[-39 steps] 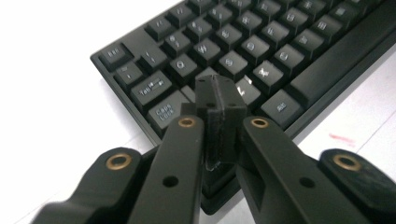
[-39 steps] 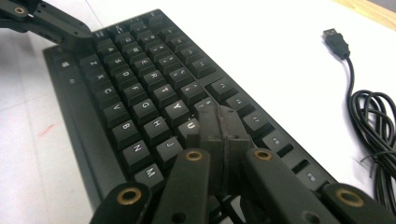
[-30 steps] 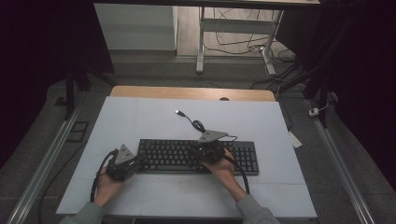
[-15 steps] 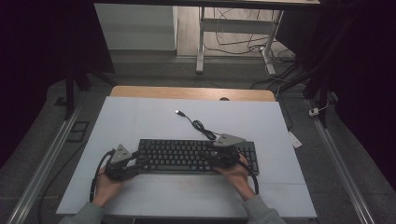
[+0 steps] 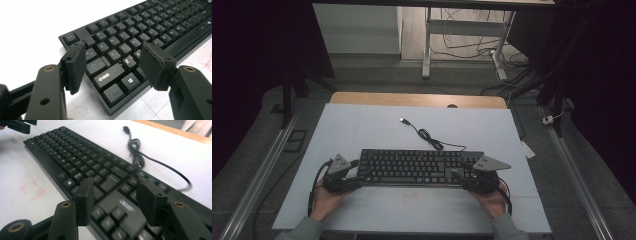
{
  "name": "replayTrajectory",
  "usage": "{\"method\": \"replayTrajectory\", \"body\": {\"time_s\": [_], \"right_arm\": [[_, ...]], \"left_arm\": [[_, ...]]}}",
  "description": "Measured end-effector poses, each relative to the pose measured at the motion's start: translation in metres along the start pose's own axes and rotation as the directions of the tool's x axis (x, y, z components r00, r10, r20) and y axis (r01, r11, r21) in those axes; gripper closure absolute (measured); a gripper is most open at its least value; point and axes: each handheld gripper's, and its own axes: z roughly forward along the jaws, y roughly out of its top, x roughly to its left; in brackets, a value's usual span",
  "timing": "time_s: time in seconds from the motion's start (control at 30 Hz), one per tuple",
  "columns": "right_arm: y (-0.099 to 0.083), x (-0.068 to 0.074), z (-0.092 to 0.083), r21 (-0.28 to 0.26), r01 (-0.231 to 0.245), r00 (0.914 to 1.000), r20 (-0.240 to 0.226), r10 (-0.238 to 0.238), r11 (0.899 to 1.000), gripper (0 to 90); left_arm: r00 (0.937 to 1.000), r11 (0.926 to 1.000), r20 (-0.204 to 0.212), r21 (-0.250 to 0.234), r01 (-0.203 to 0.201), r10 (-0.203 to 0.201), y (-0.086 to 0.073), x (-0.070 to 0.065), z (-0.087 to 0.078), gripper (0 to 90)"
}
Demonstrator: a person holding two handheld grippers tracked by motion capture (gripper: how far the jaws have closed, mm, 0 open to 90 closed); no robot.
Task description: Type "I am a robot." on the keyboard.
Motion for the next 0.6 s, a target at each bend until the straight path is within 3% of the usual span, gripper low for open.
{"method": "replayTrajectory", "body": {"time_s": [0.2, 0.6], "right_arm": [[-0.011, -0.005, -0.017, -0.024, -0.006, 0.9995, 0.031, 0.006, 1.0, 48.8], [-0.015, -0.008, -0.013, -0.009, -0.011, 0.9992, 0.04, 0.011, 1.0, 48.8]], "left_arm": [[0.9998, 0.9999, 0.019, -0.014, -0.005, 0.005, 0.004, -0.001, -0.003, 37.3], [0.9924, 0.9964, 0.096, 0.029, -0.08, 0.077, 0.027, -0.018, -0.007, 36.8]]}}
